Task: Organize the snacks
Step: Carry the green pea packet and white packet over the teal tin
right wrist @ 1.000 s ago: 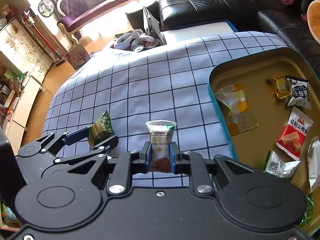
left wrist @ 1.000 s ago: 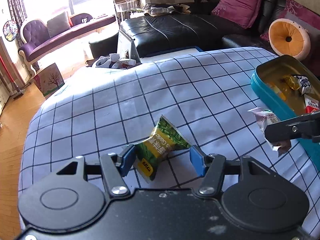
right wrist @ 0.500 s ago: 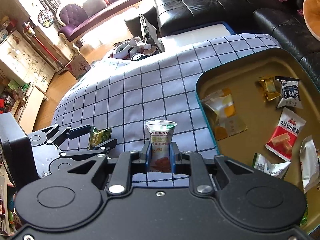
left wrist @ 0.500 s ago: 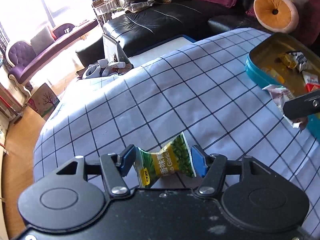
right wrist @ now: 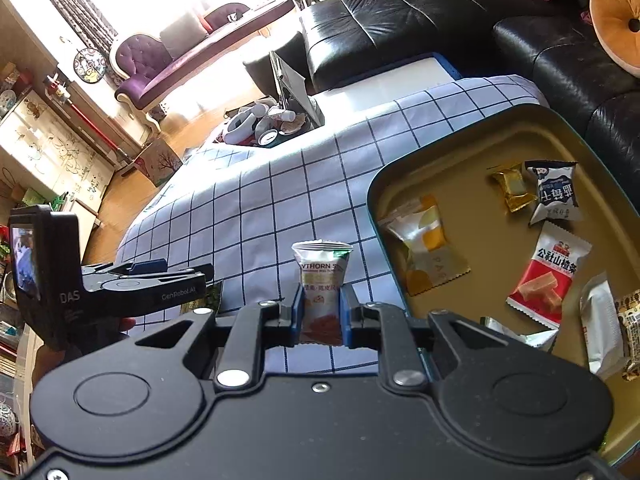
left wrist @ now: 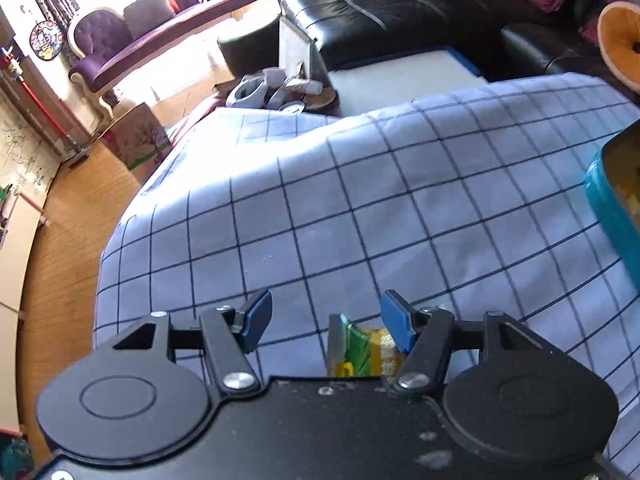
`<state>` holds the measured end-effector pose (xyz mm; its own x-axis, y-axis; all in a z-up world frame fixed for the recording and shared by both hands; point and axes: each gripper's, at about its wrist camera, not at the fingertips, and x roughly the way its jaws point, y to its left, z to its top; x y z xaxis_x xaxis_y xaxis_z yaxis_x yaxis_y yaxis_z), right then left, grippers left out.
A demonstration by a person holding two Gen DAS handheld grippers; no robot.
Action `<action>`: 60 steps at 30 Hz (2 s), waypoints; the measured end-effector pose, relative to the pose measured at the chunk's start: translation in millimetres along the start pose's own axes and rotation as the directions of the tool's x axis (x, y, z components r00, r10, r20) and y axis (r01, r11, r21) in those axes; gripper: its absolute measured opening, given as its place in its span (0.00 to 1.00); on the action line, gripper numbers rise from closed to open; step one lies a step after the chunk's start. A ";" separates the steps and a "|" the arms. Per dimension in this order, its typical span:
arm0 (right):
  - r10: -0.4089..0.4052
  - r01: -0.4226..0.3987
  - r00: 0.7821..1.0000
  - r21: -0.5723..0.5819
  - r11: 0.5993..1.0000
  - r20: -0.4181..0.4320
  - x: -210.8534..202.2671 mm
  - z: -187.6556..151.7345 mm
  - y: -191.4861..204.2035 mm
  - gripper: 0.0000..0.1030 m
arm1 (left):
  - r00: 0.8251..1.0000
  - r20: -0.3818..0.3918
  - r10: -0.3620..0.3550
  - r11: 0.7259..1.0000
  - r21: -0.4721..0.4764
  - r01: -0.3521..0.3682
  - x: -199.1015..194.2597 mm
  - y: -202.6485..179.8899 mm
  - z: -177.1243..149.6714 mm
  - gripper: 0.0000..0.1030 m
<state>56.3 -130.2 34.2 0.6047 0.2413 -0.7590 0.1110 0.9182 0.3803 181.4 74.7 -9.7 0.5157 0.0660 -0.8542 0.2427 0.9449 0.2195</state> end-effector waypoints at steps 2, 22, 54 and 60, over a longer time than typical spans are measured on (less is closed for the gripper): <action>0.002 -0.002 1.000 -0.009 1.000 0.003 -0.8 0.0 1.1 0.26 | 0.999 -0.016 0.031 1.000 0.007 -0.030 1.1 2.7 -7.3 0.62; 0.013 -0.013 1.000 -0.005 1.000 0.006 -4.5 -0.3 1.3 0.26 | 0.976 0.076 -0.206 0.978 -0.008 0.207 -67.3 10.0 -73.1 0.62; -0.059 0.055 0.994 0.046 0.997 0.095 -31.9 6.4 -8.1 0.26 | 0.953 0.220 -0.210 0.943 -0.213 0.257 -107.8 -52.1 -32.4 0.28; -0.138 0.121 0.978 0.114 0.986 0.157 -53.5 11.8 -28.3 0.26 | 0.945 0.230 -0.232 0.955 -0.129 0.266 -132.3 -79.7 -21.6 0.28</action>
<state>30.1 -172.8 70.2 0.7000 0.0598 -0.7116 0.2723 0.8988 0.3434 76.1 -2.5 75.6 0.6202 -0.2304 -0.7499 0.2631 0.9616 -0.0778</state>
